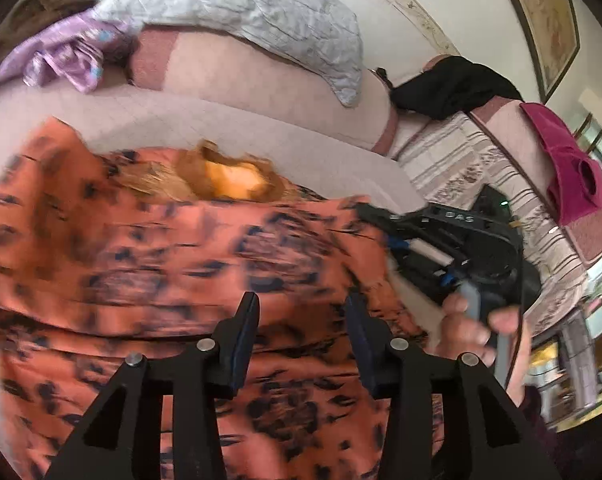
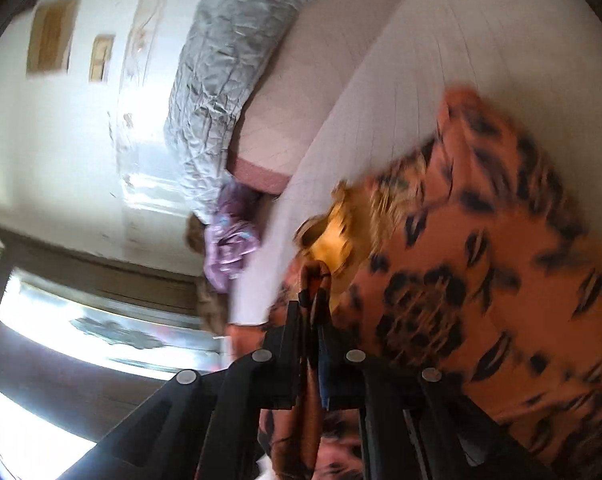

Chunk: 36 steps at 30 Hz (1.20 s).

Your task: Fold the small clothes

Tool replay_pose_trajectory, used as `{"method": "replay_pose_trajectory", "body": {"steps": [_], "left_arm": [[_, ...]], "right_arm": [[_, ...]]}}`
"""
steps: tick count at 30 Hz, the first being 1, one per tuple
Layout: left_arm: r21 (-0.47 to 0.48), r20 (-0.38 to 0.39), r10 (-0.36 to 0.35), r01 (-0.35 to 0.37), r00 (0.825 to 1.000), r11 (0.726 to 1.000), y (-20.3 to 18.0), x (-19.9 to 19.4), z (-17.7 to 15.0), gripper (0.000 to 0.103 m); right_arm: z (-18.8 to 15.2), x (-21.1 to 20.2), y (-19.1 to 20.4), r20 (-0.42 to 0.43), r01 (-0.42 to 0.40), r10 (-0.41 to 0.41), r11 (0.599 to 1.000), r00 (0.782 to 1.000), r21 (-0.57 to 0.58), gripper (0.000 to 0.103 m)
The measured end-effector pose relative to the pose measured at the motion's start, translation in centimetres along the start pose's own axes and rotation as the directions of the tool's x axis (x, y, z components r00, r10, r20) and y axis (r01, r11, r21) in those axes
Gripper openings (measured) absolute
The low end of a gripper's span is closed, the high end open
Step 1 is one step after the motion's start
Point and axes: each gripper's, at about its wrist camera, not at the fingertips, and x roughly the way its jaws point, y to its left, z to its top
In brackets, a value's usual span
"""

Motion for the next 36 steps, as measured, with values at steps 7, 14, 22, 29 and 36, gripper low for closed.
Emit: {"method": "replay_pose_trajectory", "body": {"steps": [7, 14, 22, 29, 36], "left_arm": [[-0.109, 0.157, 0.237, -0.222, 0.959, 0.969, 6.8, -5.4, 1.3, 0.053], [-0.158, 0.122, 0.448, -0.428, 0.886, 0.890, 10.2, -2.9, 2.8, 0.053], [-0.004, -0.063, 0.617, -0.618, 0.785, 0.786, 11.0, 2.5, 1.2, 0.056], [0.002, -0.065, 0.624, -0.625, 0.779, 0.780, 10.7, 2.0, 0.9, 0.060], [-0.005, -0.076, 0.622, -0.624, 0.780, 0.782, 11.5, 2.2, 1.2, 0.067]], "right_arm": [[3.6, -4.3, 0.3, 0.211, 0.186, -0.162, 0.978, 0.964, -0.098, 0.007], [6.8, -3.0, -4.2, 0.138, 0.402, -0.393, 0.915, 0.909, -0.038, 0.012], [6.5, -7.2, -3.1, 0.332, 0.397, -0.374, 0.918, 0.866, 0.000, 0.084], [3.3, -2.1, 1.9, 0.177, 0.420, -0.382, 0.843, 0.907, -0.335, 0.037], [0.7, 3.5, -1.9, -0.071, 0.505, -0.566, 0.780, 0.821, -0.370, 0.036]]}}
